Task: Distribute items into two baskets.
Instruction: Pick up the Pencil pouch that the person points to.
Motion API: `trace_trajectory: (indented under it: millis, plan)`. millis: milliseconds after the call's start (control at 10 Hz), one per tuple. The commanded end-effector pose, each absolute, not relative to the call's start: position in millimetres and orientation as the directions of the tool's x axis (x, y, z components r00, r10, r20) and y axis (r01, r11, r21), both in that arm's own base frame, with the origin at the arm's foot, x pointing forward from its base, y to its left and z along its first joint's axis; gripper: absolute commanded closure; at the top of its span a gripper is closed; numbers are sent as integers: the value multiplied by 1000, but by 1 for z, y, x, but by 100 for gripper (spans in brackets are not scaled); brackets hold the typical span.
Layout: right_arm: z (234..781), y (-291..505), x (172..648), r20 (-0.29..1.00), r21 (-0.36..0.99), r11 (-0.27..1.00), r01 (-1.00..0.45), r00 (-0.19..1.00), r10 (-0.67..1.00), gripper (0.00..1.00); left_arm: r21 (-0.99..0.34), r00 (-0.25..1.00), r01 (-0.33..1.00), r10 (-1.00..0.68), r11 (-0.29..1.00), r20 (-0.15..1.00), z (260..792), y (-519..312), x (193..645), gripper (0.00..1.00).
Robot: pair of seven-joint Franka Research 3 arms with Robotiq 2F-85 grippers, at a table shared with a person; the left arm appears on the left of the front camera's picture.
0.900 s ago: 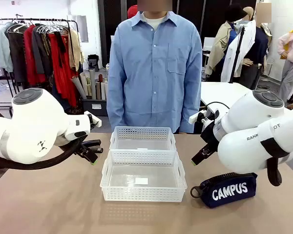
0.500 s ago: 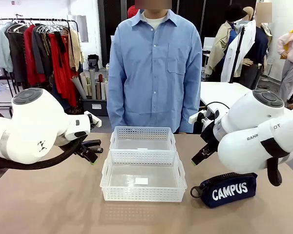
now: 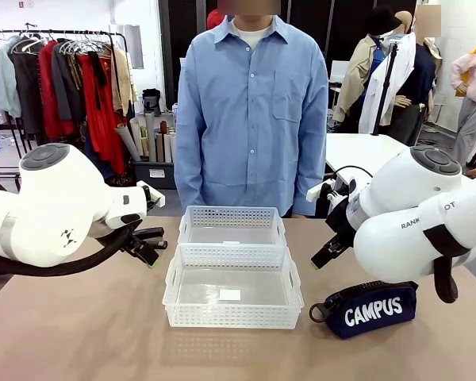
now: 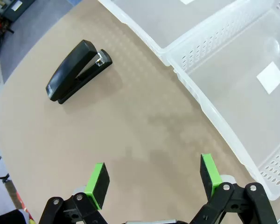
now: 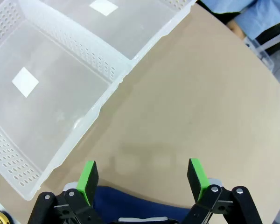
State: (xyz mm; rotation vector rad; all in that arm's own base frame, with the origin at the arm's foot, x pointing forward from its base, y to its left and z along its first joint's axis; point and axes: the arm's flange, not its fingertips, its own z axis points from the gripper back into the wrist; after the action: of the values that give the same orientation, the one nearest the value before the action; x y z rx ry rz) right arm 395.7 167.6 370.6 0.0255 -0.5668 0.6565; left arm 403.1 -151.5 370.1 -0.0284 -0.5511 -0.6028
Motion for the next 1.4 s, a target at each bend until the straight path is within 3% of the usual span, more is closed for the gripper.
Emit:
trace_trajectory:
  millis: [0,700,1300]
  plan:
    - [371,167,396,506,-152,798,-584,647,570,0,132,684,545,-530,828,500,370,-152,403,0]
    - [376,165,398,515,-139,801,-583,648,561,0,146,676,553,-544,821,497,377,-150,402,0]
    - [443,134,412,518,25,777,-629,673,528,0,16,697,571,-495,821,519,459,-114,399,0]
